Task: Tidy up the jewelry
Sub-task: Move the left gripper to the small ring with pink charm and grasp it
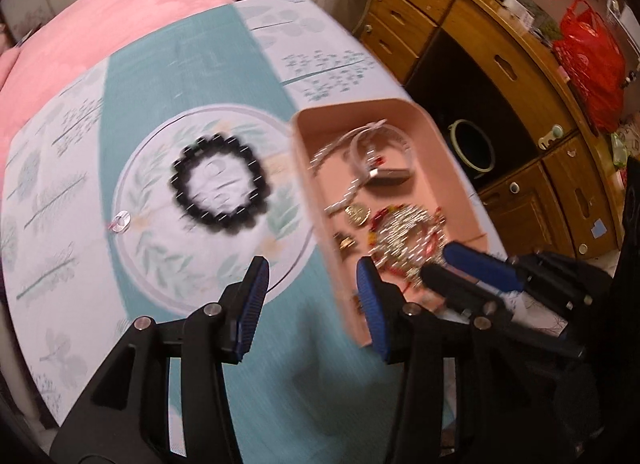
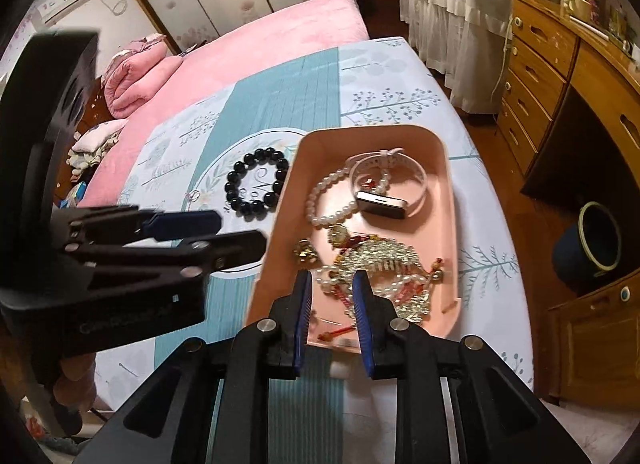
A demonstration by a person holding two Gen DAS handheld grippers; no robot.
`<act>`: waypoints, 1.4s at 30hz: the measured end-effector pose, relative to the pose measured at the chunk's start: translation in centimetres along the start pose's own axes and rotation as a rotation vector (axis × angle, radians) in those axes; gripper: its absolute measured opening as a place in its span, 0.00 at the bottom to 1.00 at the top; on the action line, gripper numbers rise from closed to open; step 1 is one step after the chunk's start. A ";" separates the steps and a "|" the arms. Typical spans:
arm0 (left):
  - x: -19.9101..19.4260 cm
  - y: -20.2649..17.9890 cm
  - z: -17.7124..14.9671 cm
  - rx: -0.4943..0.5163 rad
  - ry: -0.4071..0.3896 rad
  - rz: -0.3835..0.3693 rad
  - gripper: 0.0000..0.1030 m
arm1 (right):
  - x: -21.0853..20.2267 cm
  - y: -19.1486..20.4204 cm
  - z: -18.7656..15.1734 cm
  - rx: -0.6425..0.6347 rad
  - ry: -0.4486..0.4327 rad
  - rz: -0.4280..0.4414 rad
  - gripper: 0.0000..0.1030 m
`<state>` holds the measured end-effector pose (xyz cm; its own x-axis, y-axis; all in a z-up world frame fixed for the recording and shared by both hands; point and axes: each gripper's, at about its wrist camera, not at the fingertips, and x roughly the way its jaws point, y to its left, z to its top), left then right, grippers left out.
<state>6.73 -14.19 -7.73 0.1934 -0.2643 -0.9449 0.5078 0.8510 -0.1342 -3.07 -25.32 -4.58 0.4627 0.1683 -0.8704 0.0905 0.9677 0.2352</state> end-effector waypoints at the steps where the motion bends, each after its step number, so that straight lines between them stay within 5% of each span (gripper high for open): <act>1: -0.2 0.7 -0.3 -0.013 0.000 0.010 0.41 | 0.2 0.3 0.1 -0.009 0.000 0.001 0.20; 14: -1.9 11.9 -2.4 -0.117 -0.025 0.089 0.41 | 1.4 6.6 2.6 -0.097 -0.007 0.070 0.20; 25: 1.5 16.5 0.7 0.235 -0.037 0.069 0.41 | 6.4 11.6 4.1 -0.101 0.034 0.110 0.20; 42: 5.3 18.1 2.1 0.667 -0.024 -0.108 0.22 | 13.3 13.3 7.4 -0.043 0.047 0.070 0.20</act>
<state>18.74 -1.15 -14.54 0.1272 -0.3484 -0.9287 0.9332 0.3593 -0.0070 10.85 -11.63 -9.81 0.4246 0.2438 -0.8720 0.0205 0.9602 0.2784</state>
